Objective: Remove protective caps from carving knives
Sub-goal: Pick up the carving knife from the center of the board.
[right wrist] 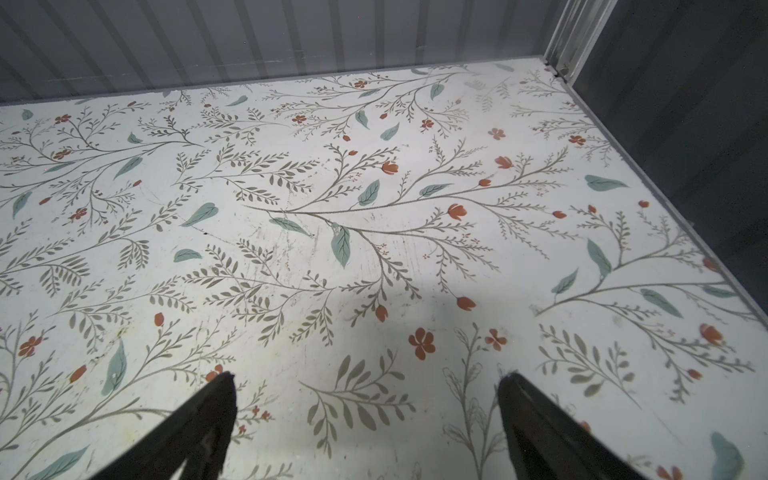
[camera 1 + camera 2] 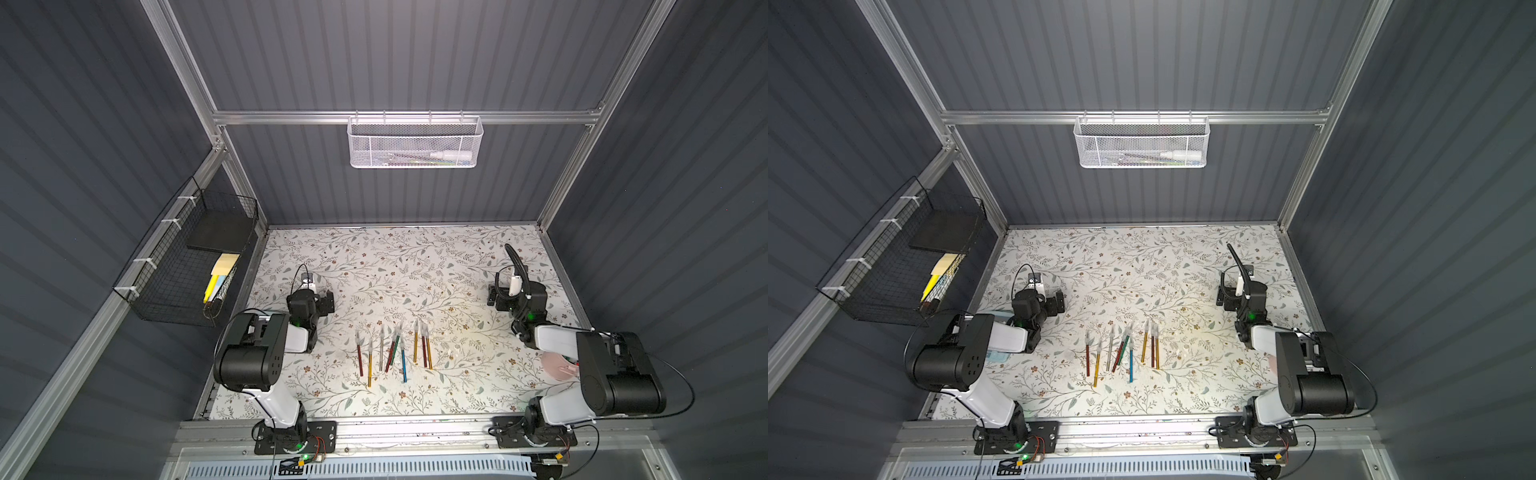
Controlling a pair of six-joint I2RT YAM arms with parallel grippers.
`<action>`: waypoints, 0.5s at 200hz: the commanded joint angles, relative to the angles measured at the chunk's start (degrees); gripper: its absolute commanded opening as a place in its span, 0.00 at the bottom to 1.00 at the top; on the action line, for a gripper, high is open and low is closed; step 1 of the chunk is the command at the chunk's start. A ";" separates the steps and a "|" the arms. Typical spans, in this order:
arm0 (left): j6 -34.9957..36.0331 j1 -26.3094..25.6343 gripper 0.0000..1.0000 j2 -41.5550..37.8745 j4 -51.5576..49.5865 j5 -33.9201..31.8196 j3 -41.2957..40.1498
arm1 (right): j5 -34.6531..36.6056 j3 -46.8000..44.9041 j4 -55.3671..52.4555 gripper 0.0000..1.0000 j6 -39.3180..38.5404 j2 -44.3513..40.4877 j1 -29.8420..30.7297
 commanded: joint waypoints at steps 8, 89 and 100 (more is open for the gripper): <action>0.91 0.34 1.00 0.88 1.06 -0.63 1.18 | -0.46 1.01 0.10 0.99 -0.55 0.45 -0.21; 0.91 0.34 1.00 0.96 1.04 -0.66 1.27 | -0.15 0.98 0.01 0.99 -0.59 0.46 -0.21; 0.91 0.34 1.00 0.92 1.06 -0.61 1.21 | -0.42 1.12 0.07 0.99 -0.57 0.55 -0.21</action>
